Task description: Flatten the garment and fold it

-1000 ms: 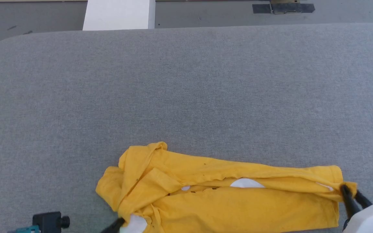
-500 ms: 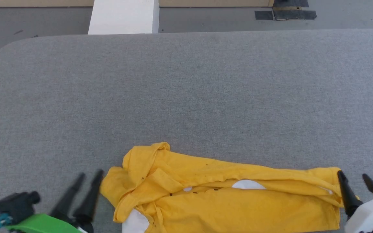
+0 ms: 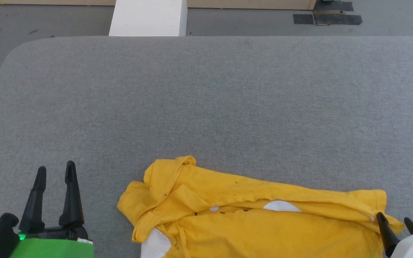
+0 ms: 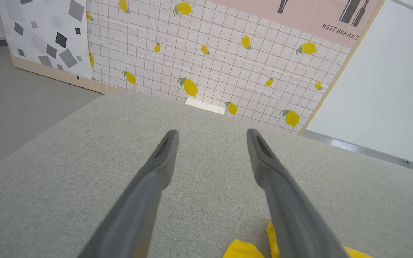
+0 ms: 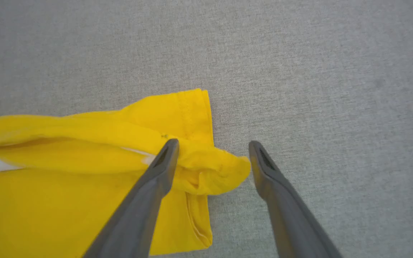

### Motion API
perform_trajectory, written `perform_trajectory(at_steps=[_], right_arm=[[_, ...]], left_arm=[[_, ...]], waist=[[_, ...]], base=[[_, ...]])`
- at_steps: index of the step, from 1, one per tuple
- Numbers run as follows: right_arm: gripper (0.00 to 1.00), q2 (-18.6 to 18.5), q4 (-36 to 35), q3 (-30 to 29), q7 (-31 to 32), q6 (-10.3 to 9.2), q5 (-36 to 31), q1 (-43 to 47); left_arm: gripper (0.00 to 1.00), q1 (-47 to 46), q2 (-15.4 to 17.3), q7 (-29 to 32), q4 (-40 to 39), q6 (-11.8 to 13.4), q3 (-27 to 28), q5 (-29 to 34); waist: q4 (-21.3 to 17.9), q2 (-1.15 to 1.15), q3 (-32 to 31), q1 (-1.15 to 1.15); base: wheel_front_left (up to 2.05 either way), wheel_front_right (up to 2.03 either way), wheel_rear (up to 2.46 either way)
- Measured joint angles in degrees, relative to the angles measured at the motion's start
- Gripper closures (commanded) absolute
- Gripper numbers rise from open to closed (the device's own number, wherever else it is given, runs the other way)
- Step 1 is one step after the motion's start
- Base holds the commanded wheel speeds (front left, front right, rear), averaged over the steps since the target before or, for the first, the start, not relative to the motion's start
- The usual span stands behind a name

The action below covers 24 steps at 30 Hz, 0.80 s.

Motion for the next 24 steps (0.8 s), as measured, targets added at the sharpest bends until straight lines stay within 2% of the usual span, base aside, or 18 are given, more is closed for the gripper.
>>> perform_trajectory(at_steps=[8, 14, 16, 24], right_arm=[[0.00, 0.01, 6.36, 2.09, 0.82, 0.00, 0.41, -0.02], [0.00, -0.82, 9.94, 3.71, 1.37, -0.01, 2.85, -0.90], [1.00, -1.01, 11.14, 3.75, 1.01, -0.01, 3.28, -1.46], [1.00, -1.77, 14.03, 5.17, -1.48, 0.01, 4.33, -3.12]], left_arm=[[0.00, 0.41, -2.54, 0.00, 2.24, -3.20, 1.54, 8.51], [0.00, 1.04, -3.63, 0.00, 3.39, -4.82, 2.33, 9.98], [0.00, 1.37, -3.81, 0.00, 3.70, -5.34, 2.48, 10.16], [0.00, 1.72, -4.37, 0.00, 4.26, -6.48, 2.90, 10.24]], waist=[[1.04, 0.00, -0.55, 0.00], [1.60, 0.00, -1.40, 0.00], [1.78, 0.00, -1.60, 0.00], [2.19, 0.00, -1.93, 0.00]], base=[[0.00, 0.00, 0.00], [0.00, 0.00, 0.00], [0.00, 0.00, 0.00], [0.00, 0.00, 0.00]])
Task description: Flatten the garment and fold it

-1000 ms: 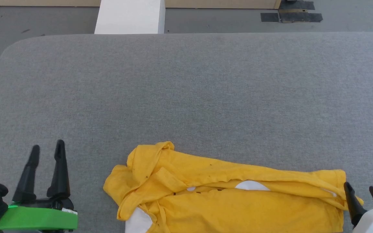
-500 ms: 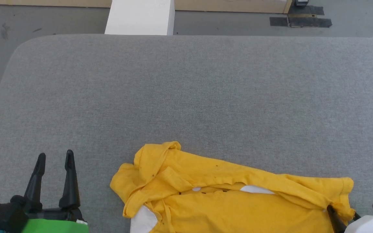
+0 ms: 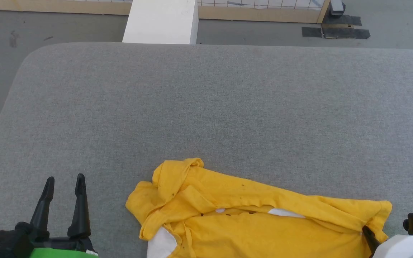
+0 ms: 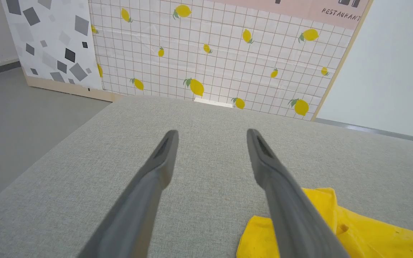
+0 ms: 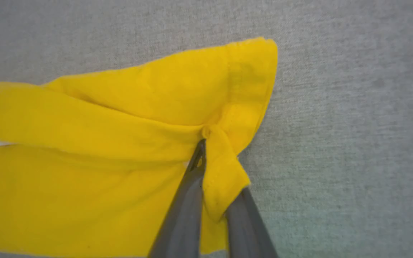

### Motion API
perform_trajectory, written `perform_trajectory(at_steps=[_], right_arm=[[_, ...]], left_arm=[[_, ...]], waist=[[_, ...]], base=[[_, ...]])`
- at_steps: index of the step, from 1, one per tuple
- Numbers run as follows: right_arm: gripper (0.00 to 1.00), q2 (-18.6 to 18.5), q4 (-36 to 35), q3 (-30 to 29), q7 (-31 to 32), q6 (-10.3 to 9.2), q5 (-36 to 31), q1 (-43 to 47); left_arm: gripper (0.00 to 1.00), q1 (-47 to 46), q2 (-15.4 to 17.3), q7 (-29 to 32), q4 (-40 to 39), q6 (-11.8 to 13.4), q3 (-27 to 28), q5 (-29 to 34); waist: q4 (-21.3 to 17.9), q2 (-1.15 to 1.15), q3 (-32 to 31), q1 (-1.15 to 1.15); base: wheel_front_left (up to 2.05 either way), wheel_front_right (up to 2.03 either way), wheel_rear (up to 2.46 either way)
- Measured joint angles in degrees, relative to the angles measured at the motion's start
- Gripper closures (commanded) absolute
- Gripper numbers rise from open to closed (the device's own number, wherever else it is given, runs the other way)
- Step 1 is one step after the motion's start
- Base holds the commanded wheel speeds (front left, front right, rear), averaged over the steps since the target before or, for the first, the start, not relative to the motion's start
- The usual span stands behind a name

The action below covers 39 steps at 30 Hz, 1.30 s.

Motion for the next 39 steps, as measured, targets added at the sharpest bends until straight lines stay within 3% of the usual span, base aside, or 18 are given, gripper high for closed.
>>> perform_trajectory(at_steps=[11, 18, 23, 31, 39], right_arm=[[1.00, -1.60, 0.44, -1.45, -1.63, 0.23, 1.01, -3.04], [1.00, -9.92, -0.36, -14.75, 2.00, 0.02, -1.38, -6.06], [1.00, -11.03, -2.92, -19.70, 5.60, 0.02, -3.65, -6.88], [1.00, -7.99, -14.37, -12.45, 13.49, 0.01, -0.33, -4.15], [1.00, -6.36, -28.51, 3.93, 23.18, 0.00, 7.46, 0.84]], left_arm=[[0.00, -0.02, -0.04, 0.00, 0.15, -0.89, 0.44, 0.02], [0.00, -0.41, 1.65, 0.30, -0.10, -0.98, 0.90, 0.65], [0.00, -1.15, 2.32, 0.53, -0.24, -1.41, 0.85, 0.76], [0.00, -2.15, 2.53, 0.60, 0.30, -1.77, -0.16, 0.75], [0.00, -2.44, 1.94, 0.59, 1.76, -1.99, -0.76, 0.21]], waist=[[-0.33, 0.00, 1.42, 0.00], [-0.98, 0.00, 2.85, 0.00], [-1.16, 0.00, 3.92, 0.00], [-0.85, 0.00, 4.22, 0.00], [-0.17, 0.00, 3.71, 0.00]], base=[[0.00, 0.00, 0.00], [0.00, 0.00, 0.00], [0.00, 0.00, 0.00], [0.00, 0.00, 0.00], [0.00, 0.00, 0.00]])
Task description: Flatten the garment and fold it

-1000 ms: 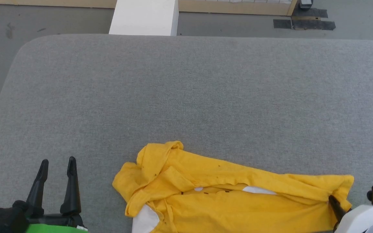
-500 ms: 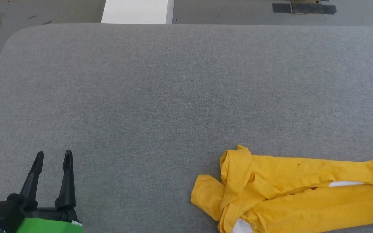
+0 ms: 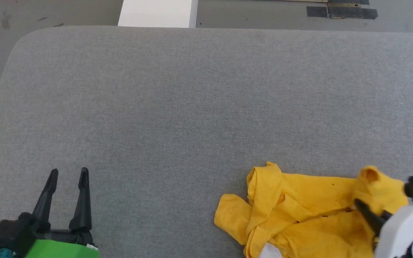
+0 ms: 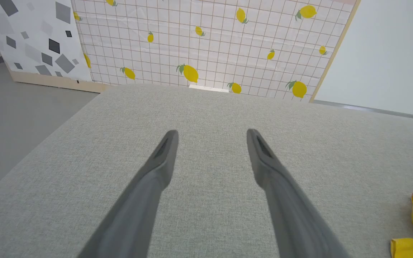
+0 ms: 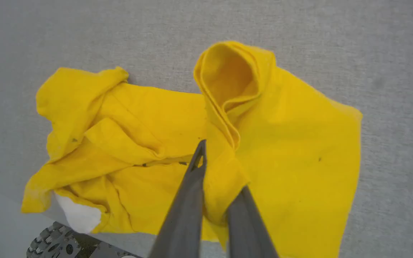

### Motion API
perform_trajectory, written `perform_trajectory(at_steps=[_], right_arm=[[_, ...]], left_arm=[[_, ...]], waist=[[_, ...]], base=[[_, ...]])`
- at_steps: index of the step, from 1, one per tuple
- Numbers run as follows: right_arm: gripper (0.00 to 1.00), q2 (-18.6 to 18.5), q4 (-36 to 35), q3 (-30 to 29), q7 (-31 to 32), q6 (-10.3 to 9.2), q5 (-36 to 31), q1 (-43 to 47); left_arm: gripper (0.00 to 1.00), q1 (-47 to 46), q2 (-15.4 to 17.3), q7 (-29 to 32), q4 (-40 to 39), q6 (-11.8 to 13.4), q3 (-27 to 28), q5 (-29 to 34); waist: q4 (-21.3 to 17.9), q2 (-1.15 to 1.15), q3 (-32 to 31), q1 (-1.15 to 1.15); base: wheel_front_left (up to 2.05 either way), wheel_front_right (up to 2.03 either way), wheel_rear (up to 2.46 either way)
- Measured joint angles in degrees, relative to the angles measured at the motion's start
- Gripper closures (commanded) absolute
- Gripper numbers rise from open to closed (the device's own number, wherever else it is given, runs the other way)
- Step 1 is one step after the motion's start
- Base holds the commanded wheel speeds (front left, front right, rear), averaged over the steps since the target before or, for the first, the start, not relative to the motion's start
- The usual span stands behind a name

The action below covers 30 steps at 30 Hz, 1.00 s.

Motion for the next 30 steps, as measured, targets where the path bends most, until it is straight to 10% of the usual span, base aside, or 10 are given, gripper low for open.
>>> perform_trajectory(at_steps=[10, 25, 26, 28, 30], right_arm=[[1.00, -0.74, -3.57, 17.26, 3.15, 0.00, 3.13, -4.11], [1.00, 3.18, 17.63, 29.17, -1.67, 0.00, -2.64, -13.58], [0.95, 3.41, 19.19, 29.42, -2.22, 0.00, -3.48, -14.11], [0.00, 3.86, 21.90, 29.75, -3.14, 0.00, -4.61, -14.99], [0.00, 4.09, 24.16, 30.66, -4.19, 0.00, -5.58, -15.92]], left_arm=[[0.00, -0.85, -0.92, -0.01, 1.91, -0.94, -1.83, -0.67], [0.00, -0.72, -1.31, 0.26, 3.34, -0.93, -3.18, -1.36], [0.00, -0.72, -1.37, 0.26, 3.39, -0.92, -3.23, -1.40], [0.00, -0.73, -1.55, 0.26, 3.55, -0.92, -3.38, -1.43], [0.00, -0.75, -1.76, 0.29, 3.71, -0.92, -3.57, -1.44]], waist=[[2.18, 0.00, -1.27, 0.00], [5.99, 0.00, -3.82, 0.00], [6.11, 0.00, -3.86, 0.00], [6.26, 0.00, -3.90, 0.00], [6.35, 0.00, -3.99, 0.00]], base=[[0.00, 0.00, 0.00], [0.00, 0.00, 0.00], [0.00, 0.00, 0.00], [0.00, 0.00, 0.00], [0.00, 0.00, 0.00]])
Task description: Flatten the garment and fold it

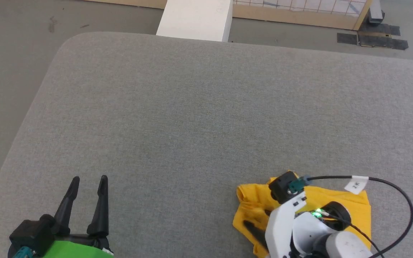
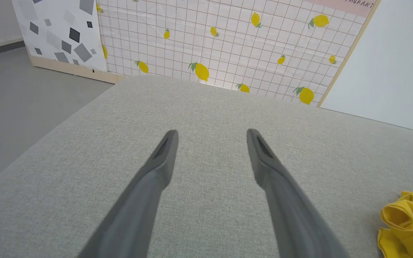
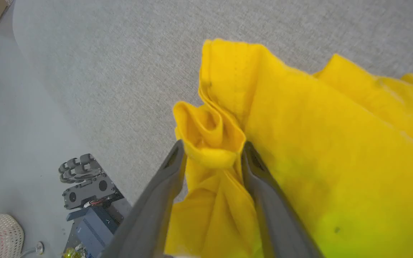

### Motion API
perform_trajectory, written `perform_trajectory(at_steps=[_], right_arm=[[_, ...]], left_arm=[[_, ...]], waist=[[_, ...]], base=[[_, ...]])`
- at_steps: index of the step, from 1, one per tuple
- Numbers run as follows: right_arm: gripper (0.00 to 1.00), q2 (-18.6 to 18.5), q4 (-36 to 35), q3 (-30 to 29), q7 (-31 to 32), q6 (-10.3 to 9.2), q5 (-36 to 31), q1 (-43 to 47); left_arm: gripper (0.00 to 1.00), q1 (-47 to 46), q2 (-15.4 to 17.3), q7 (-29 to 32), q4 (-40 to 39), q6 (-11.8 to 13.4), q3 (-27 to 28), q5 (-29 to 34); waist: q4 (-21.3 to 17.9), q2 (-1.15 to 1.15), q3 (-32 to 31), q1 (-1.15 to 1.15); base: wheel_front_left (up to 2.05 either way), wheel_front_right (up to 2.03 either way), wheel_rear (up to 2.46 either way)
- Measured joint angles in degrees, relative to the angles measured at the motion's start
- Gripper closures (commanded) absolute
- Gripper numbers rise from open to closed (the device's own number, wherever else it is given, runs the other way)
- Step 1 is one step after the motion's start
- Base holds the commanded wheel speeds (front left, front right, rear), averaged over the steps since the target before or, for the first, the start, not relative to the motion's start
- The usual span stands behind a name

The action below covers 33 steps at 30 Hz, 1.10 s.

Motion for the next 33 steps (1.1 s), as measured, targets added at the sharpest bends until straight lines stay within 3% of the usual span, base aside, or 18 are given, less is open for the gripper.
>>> perform_trajectory(at_steps=[6, 11, 18, 19, 22, 28, 33], right_arm=[[0.00, 0.80, 1.53, 2.02, -2.05, 0.00, 0.52, -1.66], [0.00, 0.80, -2.24, 1.08, -3.31, 0.00, 3.04, -1.91], [0.00, -0.13, -13.33, -10.76, -6.66, 0.00, 2.35, 0.18], [0.00, -0.71, -17.45, -18.48, -8.67, 0.00, -0.36, 4.08], [0.00, -0.37, -19.96, -24.25, -9.72, 0.00, -2.58, 8.87], [0.00, 2.16, -21.03, -29.36, -11.40, 0.00, -3.58, 17.61], [0.00, 3.43, -15.80, -28.61, -13.62, 0.00, -2.98, 19.83]], left_arm=[[0.00, 0.01, 0.04, 0.24, 0.22, 0.03, 0.04, -0.59], [0.00, 0.11, 0.26, 0.75, -0.29, 0.29, 0.24, -1.21], [0.00, 0.75, 1.19, 1.54, -2.23, 0.62, 0.68, -1.51], [0.00, 0.76, 1.54, 1.75, -3.07, 0.82, 0.78, -1.51], [0.00, 0.77, 1.67, 1.74, -3.89, 1.04, 0.80, -1.51], [0.00, 0.72, 2.01, 1.70, -4.75, 1.03, 0.75, -1.49], [0.00, 0.43, 2.46, 1.30, -5.36, 1.03, 0.82, -1.38]], waist=[[-0.76, 0.00, -0.45, 0.00], [-2.21, 0.00, -1.06, 0.00], [-4.62, 0.00, -1.17, 0.00], [-5.36, 0.00, -0.50, 0.00], [-5.84, 0.00, 0.38, 0.00], [-6.27, 0.00, 2.48, 0.00], [-6.24, 0.00, 3.82, 0.00]], base=[[0.00, 0.00, 0.00], [0.00, 0.00, 0.00], [0.00, 0.00, 0.00], [0.00, 0.00, 0.00], [0.00, 0.00, 0.00], [0.00, 0.00, 0.00], [0.00, 0.00, 0.00]])
